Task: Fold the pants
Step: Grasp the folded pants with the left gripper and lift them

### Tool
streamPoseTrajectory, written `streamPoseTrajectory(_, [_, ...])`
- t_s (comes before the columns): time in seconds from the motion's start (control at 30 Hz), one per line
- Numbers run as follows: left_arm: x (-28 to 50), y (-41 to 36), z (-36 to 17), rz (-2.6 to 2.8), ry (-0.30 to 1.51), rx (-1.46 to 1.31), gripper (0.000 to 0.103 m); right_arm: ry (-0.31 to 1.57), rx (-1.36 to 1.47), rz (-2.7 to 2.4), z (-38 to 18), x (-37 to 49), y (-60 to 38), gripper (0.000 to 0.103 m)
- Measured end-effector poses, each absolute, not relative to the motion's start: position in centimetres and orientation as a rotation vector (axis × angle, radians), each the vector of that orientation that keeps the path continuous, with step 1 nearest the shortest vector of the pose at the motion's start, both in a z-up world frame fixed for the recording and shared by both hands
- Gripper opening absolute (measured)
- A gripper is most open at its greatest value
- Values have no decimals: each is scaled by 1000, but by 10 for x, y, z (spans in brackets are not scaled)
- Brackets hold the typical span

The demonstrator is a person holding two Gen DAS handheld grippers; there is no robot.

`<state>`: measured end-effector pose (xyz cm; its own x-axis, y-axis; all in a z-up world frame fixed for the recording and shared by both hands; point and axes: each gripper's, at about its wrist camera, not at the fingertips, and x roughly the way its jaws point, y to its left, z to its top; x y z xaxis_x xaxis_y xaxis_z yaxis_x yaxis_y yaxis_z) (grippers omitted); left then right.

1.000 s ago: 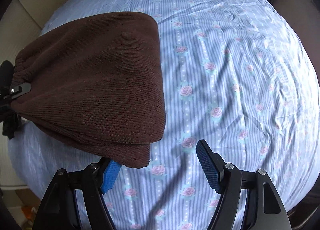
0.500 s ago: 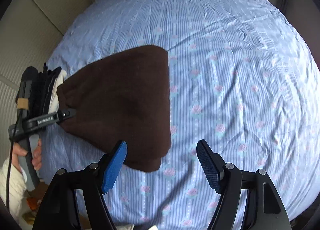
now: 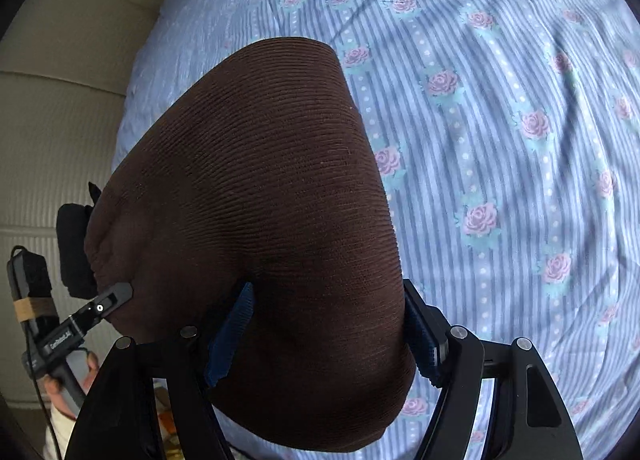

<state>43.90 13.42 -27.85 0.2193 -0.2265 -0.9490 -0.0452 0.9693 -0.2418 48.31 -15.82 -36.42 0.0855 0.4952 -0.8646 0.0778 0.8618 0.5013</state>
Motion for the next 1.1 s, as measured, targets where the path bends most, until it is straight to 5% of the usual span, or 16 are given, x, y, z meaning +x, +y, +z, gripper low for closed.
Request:
streamPoseTrajectory(0.23, [452,136,-265,-171,1280,-271,90,1467,421,341,-360,484,-131,72])
streamPoseTrajectory(0.87, [475,158,-386,-263,1420,-663,98,1477,443,352,-398,509,-133,75])
streamPoseTrajectory(0.93, [475,158,-387,-251,1412,-689,97,1480,477,345,-405,512,-134,76])
streamPoseTrajectory(1.1, [471,152,-369,-205,1384,-671,69,1475,489,316,-398,513,-129,67])
